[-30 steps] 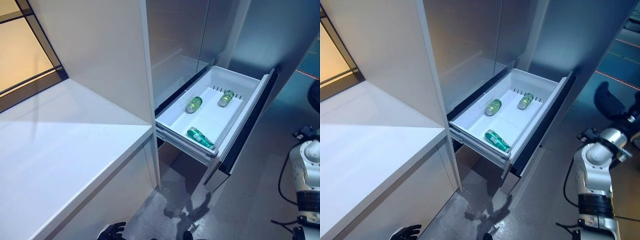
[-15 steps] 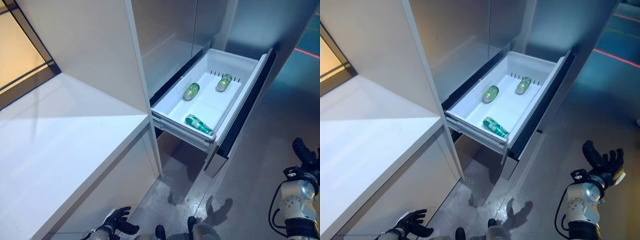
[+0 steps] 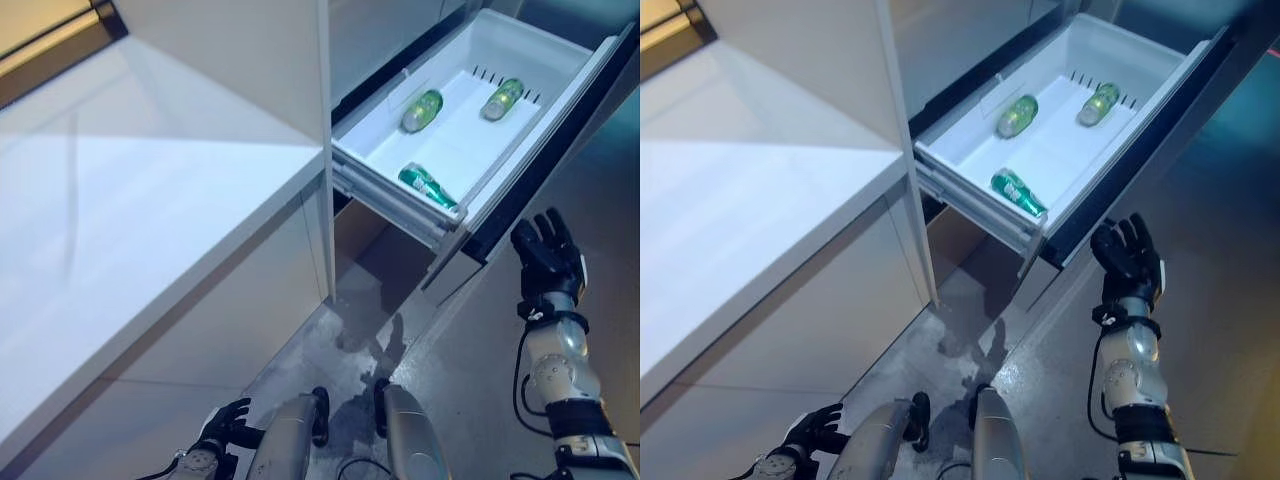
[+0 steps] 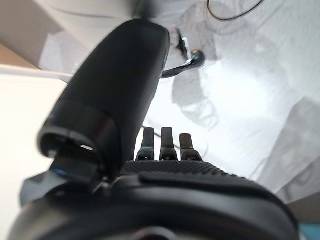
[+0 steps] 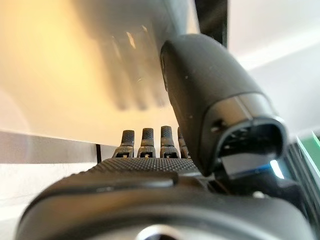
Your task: Put drinks into fridge and close the fridge
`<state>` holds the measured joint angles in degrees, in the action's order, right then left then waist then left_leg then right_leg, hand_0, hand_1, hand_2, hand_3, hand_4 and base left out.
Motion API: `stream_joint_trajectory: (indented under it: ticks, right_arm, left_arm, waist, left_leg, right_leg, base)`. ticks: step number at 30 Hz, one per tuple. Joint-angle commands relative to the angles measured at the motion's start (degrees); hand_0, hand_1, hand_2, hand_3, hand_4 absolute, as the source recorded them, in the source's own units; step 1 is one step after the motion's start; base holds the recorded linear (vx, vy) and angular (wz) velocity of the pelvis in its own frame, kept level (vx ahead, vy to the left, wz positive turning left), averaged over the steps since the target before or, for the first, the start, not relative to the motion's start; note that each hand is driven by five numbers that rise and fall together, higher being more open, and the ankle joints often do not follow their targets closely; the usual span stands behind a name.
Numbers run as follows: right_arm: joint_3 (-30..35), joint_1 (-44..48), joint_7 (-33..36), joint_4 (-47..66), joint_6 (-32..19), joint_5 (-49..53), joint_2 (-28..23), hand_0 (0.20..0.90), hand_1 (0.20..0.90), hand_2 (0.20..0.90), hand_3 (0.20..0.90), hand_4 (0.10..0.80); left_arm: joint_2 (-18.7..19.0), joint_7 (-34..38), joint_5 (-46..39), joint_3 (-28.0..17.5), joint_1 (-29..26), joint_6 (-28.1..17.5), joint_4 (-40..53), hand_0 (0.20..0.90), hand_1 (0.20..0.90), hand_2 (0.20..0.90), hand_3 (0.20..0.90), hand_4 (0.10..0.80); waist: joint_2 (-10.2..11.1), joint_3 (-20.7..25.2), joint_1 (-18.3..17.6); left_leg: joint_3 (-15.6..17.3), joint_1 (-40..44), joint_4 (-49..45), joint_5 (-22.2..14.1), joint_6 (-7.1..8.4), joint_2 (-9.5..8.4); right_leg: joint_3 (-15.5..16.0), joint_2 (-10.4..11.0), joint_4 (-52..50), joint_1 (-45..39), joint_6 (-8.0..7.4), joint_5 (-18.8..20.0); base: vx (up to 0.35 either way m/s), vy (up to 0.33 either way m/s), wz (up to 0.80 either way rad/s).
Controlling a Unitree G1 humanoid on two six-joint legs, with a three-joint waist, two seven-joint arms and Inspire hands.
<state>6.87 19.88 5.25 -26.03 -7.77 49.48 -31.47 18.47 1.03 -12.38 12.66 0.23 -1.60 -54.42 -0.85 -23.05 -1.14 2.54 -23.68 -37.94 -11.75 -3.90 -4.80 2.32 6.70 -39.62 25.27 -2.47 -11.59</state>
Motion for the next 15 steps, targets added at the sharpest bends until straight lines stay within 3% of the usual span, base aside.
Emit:
stream_joint_trajectory:
  ticks: [1,8,15]
  right_arm:
    - [-4.8,12.3,-6.3,-2.2,1.5,-2.3,-4.4,0.9,0.9,0.9,0.9,0.8]
    - [-8.5,24.5,-9.4,-10.7,3.4,-0.6,-5.9,0.9,0.9,0.9,0.9,0.8]
    - [-12.9,30.6,-10.0,-13.8,2.2,-3.2,-6.3,0.9,0.9,0.9,0.9,0.8]
  left_arm:
    - [2.3,1.7,-2.6,-0.3,2.7,-1.6,5.6,0.9,0.9,0.9,0.9,0.8]
    - [3.5,0.9,-3.3,-0.6,4.6,-1.8,7.4,0.9,0.9,0.9,0.9,0.8]
    - [5.5,-0.8,-3.4,-1.8,5.6,-1.9,7.9,0.9,0.9,0.9,0.9,0.8]
  waist:
    - [-0.4,2.0,5.8]
    - [-1.7,1.2,9.8]
    - [-2.3,1.1,12.1]
  left_leg:
    - [-1.5,0.6,-0.7,-4.5,-2.38,-1.53]
    - [-4.0,-0.8,-0.8,-2.9,-1.69,-2.08]
    - [-5.5,-0.8,1.6,-0.8,-1.61,-2.24]
  right_leg:
    - [4.1,-1.0,-2.4,-1.0,5.03,-2.5]
    - [5.8,-1.5,-3.5,-1.0,5.99,-3.1]
    - [6.4,-2.1,-3.0,-1.0,6.13,-2.7]
  base:
    - [0.104,-0.035,0.23]
    - [0.133,-0.039,0.22]
    - [0.066,-0.024,0.23]
